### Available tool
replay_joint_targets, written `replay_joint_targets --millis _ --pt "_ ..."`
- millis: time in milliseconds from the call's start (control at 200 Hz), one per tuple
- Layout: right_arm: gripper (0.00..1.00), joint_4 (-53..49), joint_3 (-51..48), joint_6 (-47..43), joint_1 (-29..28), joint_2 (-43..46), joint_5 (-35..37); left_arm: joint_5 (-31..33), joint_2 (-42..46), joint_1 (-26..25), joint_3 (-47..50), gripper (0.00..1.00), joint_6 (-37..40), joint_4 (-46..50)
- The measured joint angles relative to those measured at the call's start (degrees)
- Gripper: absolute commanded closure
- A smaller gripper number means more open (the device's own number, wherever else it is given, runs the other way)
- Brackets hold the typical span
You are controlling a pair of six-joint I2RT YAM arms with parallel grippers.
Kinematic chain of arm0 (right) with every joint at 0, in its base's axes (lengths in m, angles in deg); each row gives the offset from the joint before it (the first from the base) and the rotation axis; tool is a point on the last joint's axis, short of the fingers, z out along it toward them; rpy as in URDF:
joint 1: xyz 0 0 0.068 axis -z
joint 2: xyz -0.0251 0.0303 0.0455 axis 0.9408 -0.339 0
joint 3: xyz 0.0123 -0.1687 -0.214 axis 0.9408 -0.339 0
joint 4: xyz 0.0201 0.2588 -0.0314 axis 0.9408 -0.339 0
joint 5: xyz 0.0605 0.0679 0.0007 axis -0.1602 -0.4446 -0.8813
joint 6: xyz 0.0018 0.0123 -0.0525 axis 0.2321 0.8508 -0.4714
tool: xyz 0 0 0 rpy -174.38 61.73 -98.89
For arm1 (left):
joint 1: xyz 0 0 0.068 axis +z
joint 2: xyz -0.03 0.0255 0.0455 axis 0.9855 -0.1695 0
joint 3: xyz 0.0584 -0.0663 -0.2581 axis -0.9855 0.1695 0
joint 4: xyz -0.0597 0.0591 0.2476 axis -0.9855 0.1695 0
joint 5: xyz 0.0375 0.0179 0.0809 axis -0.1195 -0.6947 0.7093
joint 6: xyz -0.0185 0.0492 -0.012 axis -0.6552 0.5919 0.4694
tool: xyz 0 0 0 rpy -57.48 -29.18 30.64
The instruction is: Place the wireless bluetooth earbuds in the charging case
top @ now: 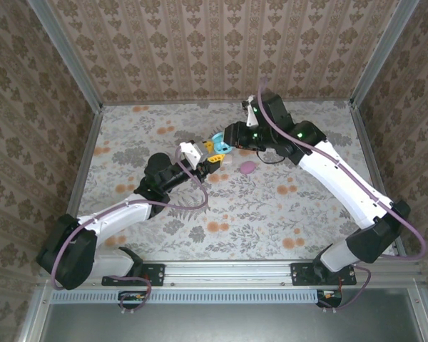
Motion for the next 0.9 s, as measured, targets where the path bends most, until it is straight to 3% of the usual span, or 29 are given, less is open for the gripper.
replay_joint_targets --millis 205,900 --pt "0.69 0.09 -0.2 -0.79 0.0 1.14 -0.98 -0.04 0.0 0.0 0.0 0.66 -0.22 -0.42" --pt "0.69 1.62 -0.11 -1.03 0.0 -2.32 -3.04 -0.44 0.0 0.0 0.0 0.66 -0.42 0.04"
